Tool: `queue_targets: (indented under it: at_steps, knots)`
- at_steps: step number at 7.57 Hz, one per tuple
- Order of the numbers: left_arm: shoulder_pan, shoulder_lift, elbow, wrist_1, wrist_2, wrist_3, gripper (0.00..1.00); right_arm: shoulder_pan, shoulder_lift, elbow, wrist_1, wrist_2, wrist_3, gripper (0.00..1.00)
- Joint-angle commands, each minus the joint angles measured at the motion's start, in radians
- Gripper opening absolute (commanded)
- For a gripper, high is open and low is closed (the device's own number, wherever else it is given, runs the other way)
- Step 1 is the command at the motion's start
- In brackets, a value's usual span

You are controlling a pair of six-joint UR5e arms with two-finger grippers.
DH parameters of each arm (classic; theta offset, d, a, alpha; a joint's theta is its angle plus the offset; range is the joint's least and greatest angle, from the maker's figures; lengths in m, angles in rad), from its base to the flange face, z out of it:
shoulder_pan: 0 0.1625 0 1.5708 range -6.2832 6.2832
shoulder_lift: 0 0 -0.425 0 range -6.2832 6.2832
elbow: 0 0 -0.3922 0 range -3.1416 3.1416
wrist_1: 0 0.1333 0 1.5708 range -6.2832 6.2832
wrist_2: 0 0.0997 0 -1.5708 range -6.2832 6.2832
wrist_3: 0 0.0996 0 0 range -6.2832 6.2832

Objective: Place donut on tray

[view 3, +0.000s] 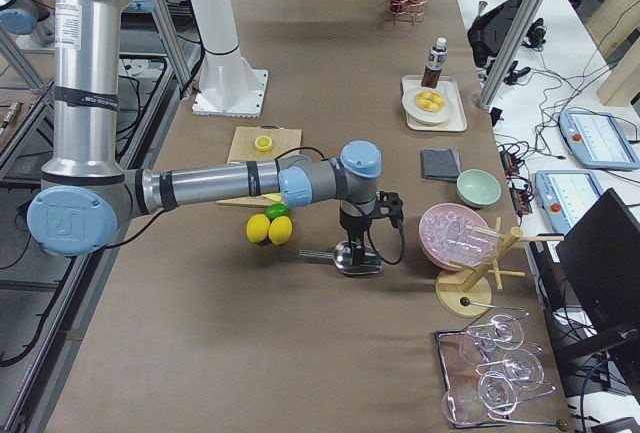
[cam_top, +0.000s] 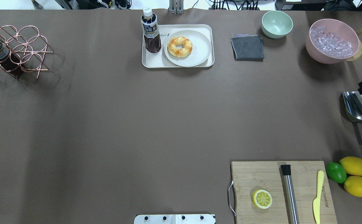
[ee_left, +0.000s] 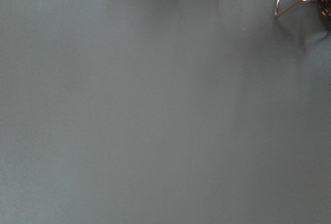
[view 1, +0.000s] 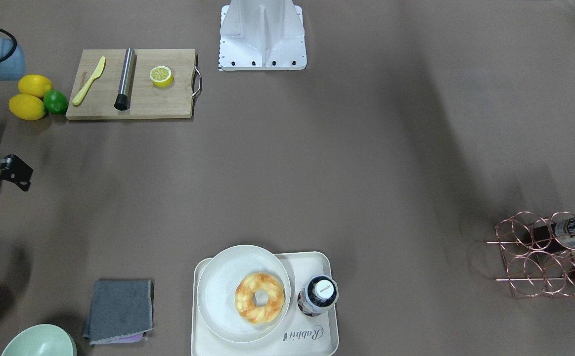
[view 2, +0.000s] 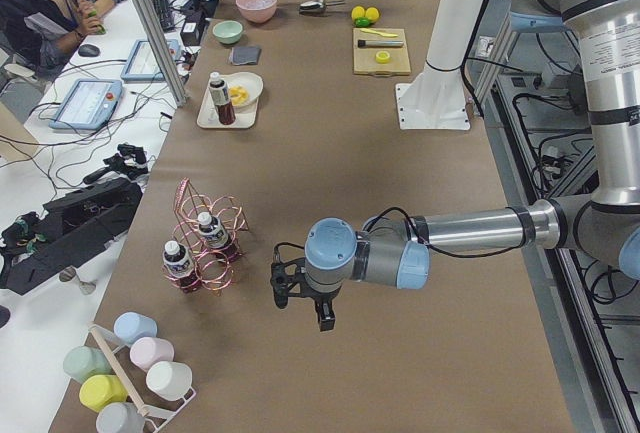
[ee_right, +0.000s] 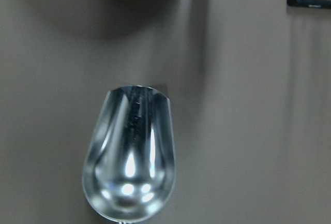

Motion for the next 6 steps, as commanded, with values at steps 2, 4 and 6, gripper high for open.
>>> queue_targets:
  at_steps: [2, 4, 6]
  knots:
    - [0.0, 0.0, -0.002, 0.0, 0.0, 0.0, 0.98, 0.081, -0.047, -0.038, 0.003, 0.049, -0.044, 1.0]
    - [0.0, 0.002, -0.002, 0.0, 0.0, 0.001, 0.98, 0.15, -0.053, -0.05, 0.008, 0.14, -0.044, 1.0]
    - [0.0, 0.009, -0.002, -0.008, 0.0, 0.001, 0.98, 0.233, -0.027, -0.095, 0.041, 0.243, 0.104, 1.0]
